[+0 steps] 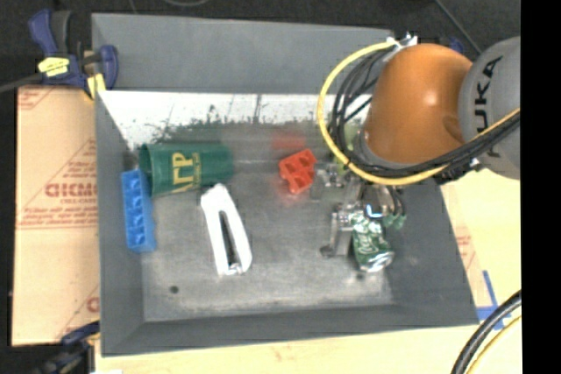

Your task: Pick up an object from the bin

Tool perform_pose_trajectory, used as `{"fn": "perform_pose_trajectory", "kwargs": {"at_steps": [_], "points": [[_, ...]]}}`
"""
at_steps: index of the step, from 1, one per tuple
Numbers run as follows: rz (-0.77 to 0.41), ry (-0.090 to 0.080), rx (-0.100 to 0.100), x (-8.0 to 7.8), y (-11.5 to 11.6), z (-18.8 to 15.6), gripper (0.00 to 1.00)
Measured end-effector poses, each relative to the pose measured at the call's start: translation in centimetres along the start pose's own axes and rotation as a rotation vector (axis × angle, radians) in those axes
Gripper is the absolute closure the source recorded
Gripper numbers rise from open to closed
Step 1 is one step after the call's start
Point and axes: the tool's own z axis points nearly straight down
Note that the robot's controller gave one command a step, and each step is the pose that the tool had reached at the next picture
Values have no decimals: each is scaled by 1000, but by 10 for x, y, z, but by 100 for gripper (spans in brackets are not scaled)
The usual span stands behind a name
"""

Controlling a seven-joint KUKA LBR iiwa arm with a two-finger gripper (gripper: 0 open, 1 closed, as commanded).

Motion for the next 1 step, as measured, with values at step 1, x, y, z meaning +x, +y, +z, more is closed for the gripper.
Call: {"fn": "perform_pose_trajectory", "kwargs": {"at_steps": [1], "points": [[0, -8, 0, -1, 0, -4, 0]]}}
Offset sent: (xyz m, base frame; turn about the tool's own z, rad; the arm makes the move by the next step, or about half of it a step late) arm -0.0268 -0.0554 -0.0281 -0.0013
